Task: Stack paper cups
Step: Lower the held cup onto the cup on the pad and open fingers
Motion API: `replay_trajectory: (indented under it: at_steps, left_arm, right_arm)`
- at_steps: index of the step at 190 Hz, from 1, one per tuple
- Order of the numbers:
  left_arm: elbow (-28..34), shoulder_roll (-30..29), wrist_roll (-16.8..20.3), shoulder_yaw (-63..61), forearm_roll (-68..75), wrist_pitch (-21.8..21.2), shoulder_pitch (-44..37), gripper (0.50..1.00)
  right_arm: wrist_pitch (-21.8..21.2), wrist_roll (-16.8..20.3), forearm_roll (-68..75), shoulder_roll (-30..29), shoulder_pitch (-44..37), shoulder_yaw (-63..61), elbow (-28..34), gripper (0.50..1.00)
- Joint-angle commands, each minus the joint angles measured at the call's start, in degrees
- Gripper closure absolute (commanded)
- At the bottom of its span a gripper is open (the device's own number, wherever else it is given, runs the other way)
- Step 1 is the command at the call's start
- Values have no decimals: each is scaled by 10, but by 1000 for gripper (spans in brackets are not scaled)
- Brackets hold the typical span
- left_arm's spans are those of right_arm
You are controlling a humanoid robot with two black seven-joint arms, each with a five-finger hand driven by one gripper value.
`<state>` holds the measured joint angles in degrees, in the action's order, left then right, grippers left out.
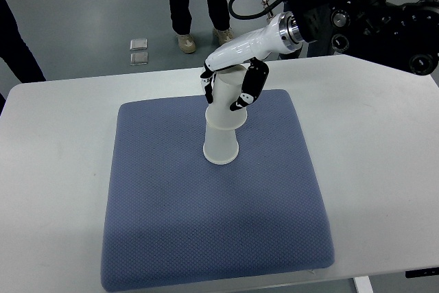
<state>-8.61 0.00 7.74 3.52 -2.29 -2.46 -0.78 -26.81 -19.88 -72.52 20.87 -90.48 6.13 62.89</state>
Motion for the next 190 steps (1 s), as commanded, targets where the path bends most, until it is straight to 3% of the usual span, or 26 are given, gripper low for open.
replay_trajectory:
  at_steps: [1, 190]
  left_arm:
    - [0, 0, 0, 0, 0, 0, 0, 500]
    - [0, 0, 0, 0, 0, 0, 0, 500]
  right_arm:
    - [1, 0, -1, -13, 6, 0, -13, 832]
    - [14, 0, -3, -45, 27, 1, -58, 824]
